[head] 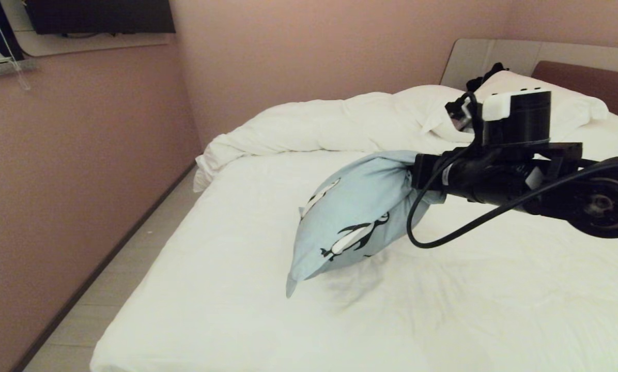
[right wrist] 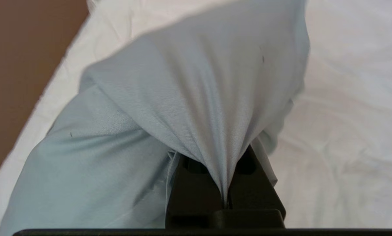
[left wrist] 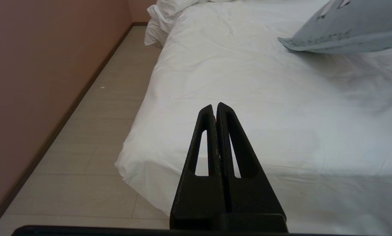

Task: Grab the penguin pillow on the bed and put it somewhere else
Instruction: Pick up the pillow, then move to the head of the bed

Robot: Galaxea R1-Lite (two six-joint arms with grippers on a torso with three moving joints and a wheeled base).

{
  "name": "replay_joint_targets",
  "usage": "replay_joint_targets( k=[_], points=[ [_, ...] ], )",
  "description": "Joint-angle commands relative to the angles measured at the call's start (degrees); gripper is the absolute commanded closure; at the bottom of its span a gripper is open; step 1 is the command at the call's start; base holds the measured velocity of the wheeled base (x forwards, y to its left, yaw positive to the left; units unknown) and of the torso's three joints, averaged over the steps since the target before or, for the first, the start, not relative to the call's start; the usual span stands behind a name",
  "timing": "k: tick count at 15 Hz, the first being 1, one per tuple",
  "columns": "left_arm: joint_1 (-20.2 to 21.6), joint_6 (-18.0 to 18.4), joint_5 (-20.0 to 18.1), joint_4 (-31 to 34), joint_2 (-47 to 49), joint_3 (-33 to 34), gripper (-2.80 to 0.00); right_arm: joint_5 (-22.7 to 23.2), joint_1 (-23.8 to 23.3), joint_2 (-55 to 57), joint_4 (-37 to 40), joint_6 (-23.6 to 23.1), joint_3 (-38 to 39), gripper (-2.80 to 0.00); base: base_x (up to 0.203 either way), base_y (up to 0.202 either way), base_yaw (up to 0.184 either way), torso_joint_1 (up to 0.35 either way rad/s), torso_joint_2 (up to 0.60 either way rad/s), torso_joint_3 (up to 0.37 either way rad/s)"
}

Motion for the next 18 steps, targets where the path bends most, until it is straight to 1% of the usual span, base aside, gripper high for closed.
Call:
replay_joint_targets(
  k=[1,3,5,7,9,14,18],
  points=[
    [0.0,0.0,0.0,0.0,0.0,0.0,0.00,0.0,-0.5,-4.2,-0.3,-0.8,1.2,0.00,0.000,0.000,0.000,0.000,0.00,0.000],
    [0.0,0.0,0.0,0.0,0.0,0.0,0.00,0.4,-0.8,-7.3,-1.4,-1.6,3.6,0.00,0.000,0.000,0.000,0.000,0.00,0.000],
    [0.0,0.0,0.0,0.0,0.0,0.0,0.00,0.6,-1.0,-9.7,-4.4,-2.5,5.7,0.00,0.000,0.000,0.000,0.000,0.00,0.000],
    [0.0,0.0,0.0,0.0,0.0,0.0,0.00,1.0,-1.0,-12.6,-8.3,-4.9,8.4,0.00,0.000,0.000,0.000,0.000,0.00,0.000],
    [0.0,0.2,0.0,0.0,0.0,0.0,0.00,1.3,-1.0,-13.4,-8.9,-5.6,9.7,0.00,0.000,0.000,0.000,0.000,0.00,0.000],
    [0.0,0.1,0.0,0.0,0.0,0.0,0.00,1.4,-2.0,-16.1,-9.0,-5.5,9.5,0.00,0.000,0.000,0.000,0.000,0.00,0.000],
    [0.0,0.0,0.0,0.0,0.0,0.0,0.00,1.4,-2.0,-15.8,-8.9,-5.5,10.0,0.00,0.000,0.000,0.000,0.000,0.00,0.000]
  ],
)
